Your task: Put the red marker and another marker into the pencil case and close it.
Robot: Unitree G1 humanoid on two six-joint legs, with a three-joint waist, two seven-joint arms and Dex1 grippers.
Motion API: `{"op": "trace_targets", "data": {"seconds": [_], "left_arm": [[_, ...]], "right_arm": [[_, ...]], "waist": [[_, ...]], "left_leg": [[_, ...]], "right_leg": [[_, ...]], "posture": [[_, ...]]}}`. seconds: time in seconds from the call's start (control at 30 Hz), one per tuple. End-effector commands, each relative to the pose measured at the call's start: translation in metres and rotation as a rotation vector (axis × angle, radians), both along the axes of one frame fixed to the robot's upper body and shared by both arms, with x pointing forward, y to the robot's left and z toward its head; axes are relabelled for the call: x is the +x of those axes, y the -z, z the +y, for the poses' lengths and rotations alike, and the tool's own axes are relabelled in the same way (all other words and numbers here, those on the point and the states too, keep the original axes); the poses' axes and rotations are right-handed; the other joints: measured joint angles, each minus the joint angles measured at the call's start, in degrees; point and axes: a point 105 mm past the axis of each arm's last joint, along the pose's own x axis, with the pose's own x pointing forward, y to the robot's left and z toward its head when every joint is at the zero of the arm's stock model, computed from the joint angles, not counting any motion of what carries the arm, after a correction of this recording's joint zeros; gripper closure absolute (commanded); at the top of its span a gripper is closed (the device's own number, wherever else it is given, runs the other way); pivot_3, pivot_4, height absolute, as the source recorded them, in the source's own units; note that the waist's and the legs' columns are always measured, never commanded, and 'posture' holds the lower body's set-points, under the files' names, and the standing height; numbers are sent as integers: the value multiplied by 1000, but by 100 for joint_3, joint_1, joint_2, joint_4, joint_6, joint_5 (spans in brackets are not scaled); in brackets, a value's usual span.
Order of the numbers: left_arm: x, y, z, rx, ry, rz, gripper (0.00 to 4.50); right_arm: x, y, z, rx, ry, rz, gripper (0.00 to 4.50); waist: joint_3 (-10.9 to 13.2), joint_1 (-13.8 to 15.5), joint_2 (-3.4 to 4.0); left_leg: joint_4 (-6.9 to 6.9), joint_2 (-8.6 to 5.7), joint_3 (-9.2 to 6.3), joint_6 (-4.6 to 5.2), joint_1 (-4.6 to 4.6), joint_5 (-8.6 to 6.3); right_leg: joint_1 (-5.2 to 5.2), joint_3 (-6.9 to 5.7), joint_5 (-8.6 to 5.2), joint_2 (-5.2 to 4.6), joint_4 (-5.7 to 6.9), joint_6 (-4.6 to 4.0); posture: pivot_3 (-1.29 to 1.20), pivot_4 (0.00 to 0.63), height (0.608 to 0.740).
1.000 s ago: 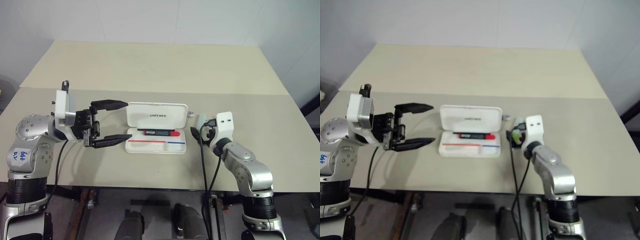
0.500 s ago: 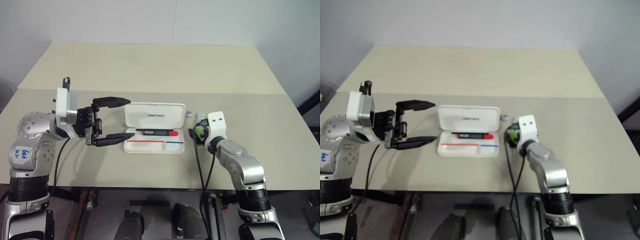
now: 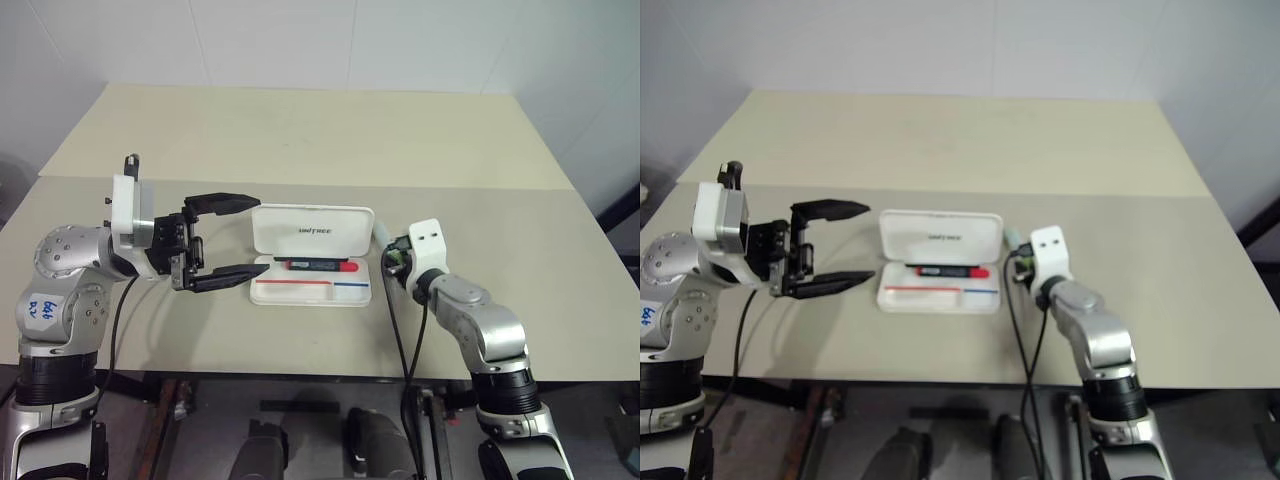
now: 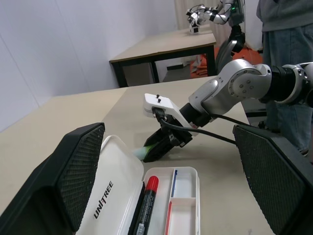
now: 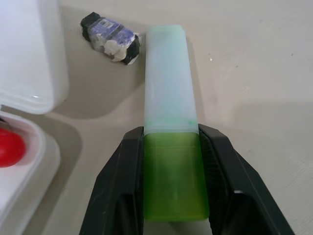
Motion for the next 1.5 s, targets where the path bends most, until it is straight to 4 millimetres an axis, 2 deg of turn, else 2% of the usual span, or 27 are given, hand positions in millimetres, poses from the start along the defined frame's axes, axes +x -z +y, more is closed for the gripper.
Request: {"op": "trace_targets", "data": {"seconds": [0.03,0.2,0.33,0.47,0.53,0.63,0.83,1.0,1.13,1.37,1.5], "left_arm": [[-8,-10,0,-16,6,-52,0],[-11,-10,1,-23,1,-48,0],[-9,-11,5,-25,-17,-42,0],[-10,-10,9,-27,-34,-38,0],[-10,-9,10,-31,-41,-33,0],[-11,-8,13,-37,-53,-26,0],[-15,-5,23,-60,-107,-20,0],[-20,1,34,-63,-150,-15,0],[-25,12,44,-18,-168,-8,0],[-28,25,66,15,-246,-8,0],[-31,29,69,8,-264,-10,0]], "right_arm": [[14,-17,-30,-20,115,-80,3366],[31,-64,-42,47,172,-266,3366],[34,-99,-40,86,126,-392,3366],[27,-127,-29,130,22,-478,3366],[16,-139,-17,164,-94,-493,3366],[2,-148,-5,172,-235,-491,3366],[-35,-150,7,122,-558,-393,3366],[-73,-125,17,3,-867,-157,3366],[-80,-106,27,-126,-970,-84,3366],[-84,-81,59,-331,-1116,-51,3366],[-82,-79,81,-331,-1151,-70,3366]], "waist": [[1,-10,1],[4,-29,6],[6,-54,10],[7,-47,11],[9,-38,14],[9,-32,15],[10,-22,16],[11,-26,16],[11,-47,16],[11,-25,17],[11,-23,16]], "left_leg": [[0,0,2,0,-1,0],[-18,1,4,0,-11,0],[-35,11,9,0,-12,0],[-40,16,8,0,-14,-1],[-39,15,8,0,-16,-1],[-37,13,7,1,-20,-1],[-36,13,3,2,-22,-2],[-34,15,3,3,-21,-2],[-32,17,13,3,-16,-3],[-28,18,10,3,-16,-3],[-30,19,6,-4,-20,-7]], "right_leg": [[0,1,0,0,-1,0],[-18,1,-1,0,-5,-1],[-26,2,-5,12,0,-8],[-27,1,-6,15,0,-10],[-26,0,-6,12,-1,-10],[-26,-1,-6,8,-4,-8],[-24,-5,-6,4,-33,-8],[-21,-7,-7,5,-37,-8],[-21,-3,-7,9,-37,-9],[-21,-5,-9,8,-39,-13],[-22,-8,-8,4,-48,-11]], "posture": [[0,150,740],[0,150,740],[0,150,740],[0,150,740],[0,150,740],[0,150,740],[0,150,740],[0,150,740],[0,150,740],[0,150,740],[0,150,740]]}}
